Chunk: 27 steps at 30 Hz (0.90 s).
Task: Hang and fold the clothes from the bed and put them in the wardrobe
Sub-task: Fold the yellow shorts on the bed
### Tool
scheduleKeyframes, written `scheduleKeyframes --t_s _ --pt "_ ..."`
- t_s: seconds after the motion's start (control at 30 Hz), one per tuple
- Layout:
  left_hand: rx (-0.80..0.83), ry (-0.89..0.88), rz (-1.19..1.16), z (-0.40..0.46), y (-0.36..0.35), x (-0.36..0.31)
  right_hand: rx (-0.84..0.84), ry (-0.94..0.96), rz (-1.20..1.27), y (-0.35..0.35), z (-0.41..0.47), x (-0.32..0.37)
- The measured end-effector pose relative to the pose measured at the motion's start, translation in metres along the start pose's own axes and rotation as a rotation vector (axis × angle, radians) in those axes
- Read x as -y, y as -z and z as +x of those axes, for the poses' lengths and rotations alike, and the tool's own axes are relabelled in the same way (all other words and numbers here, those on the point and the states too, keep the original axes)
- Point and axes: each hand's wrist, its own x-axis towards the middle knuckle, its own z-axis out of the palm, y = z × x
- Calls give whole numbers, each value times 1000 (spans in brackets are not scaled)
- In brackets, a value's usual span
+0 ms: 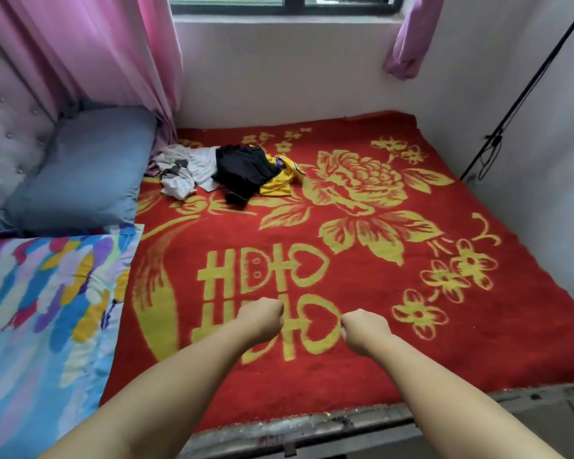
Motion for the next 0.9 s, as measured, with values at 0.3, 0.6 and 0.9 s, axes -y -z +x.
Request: scheduleKeyframes --t_s 0.3,0.6,0.9 --pt "117 118 -164 162 -23 -11 124 108 16 -15 201 -66" --pt "-13 132 -190 358 -54 34 -199 141 145 -45 432 -63" --pt "-164 -48 229 529 -40 90 -513 89 214 -114 537 -56"
